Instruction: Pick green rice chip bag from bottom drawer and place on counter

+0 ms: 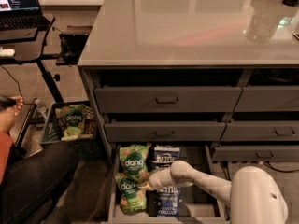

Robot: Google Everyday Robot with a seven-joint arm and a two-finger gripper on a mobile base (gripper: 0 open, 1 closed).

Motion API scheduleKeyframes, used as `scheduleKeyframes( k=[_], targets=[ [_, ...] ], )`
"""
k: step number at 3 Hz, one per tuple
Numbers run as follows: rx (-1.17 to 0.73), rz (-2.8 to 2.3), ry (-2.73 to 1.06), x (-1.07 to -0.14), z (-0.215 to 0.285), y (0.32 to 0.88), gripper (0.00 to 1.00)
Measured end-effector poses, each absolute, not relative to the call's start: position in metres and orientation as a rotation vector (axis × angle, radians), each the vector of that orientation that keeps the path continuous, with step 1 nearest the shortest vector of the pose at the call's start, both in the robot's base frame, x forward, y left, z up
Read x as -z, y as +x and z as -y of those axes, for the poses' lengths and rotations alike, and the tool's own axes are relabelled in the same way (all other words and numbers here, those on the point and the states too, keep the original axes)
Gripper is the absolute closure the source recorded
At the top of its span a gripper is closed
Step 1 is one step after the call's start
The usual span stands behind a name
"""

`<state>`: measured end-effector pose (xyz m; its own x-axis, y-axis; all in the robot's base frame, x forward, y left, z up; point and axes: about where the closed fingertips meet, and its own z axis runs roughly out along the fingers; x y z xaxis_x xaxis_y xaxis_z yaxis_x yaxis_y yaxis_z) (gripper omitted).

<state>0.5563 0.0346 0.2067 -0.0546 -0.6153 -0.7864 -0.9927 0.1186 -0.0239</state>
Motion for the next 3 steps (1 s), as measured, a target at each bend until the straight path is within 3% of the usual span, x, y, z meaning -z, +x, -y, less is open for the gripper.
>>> scheduleKeyframes(
  k=[3],
  targets=[
    [-0.776,-1.467,-1.568,-0.355,-0.025,0.486,1.00]
  ],
)
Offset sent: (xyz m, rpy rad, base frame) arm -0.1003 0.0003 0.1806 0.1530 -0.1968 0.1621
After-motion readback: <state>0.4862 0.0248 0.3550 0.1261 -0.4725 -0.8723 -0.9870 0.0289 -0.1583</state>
